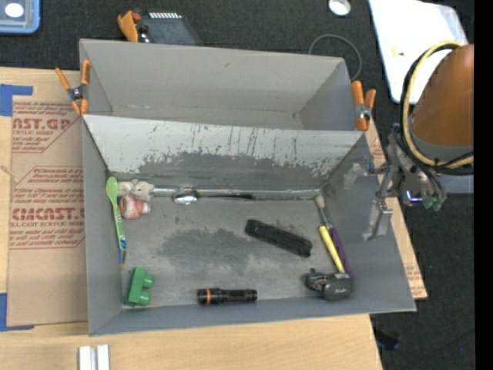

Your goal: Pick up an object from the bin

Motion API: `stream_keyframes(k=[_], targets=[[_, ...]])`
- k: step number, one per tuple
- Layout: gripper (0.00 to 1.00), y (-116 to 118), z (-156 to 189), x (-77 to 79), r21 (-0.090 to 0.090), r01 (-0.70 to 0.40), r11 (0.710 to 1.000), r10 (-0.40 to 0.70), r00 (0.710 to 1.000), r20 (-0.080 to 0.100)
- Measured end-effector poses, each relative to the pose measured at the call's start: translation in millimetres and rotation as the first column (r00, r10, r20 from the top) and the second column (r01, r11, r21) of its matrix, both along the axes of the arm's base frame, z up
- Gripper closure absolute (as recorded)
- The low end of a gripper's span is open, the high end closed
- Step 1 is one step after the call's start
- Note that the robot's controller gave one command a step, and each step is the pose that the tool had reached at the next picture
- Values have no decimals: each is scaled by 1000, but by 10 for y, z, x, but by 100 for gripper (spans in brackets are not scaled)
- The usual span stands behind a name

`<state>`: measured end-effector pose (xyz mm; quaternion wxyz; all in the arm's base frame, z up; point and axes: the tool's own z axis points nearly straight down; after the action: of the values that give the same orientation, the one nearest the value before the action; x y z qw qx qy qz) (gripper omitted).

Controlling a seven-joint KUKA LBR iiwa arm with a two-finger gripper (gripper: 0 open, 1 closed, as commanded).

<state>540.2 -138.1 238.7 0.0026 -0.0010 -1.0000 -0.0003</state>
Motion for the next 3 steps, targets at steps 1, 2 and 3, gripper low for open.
stream_keyframes(k=[1, 2, 3], targets=[[0, 8, 48, 14, -2, -2, 1000, 2, 1000, 8], [0, -73, -576, 17, -3, 26, 1000, -26, 1000, 13], [0, -116, -1404, 208, -6, -21, 1000, 21, 999, 23]])
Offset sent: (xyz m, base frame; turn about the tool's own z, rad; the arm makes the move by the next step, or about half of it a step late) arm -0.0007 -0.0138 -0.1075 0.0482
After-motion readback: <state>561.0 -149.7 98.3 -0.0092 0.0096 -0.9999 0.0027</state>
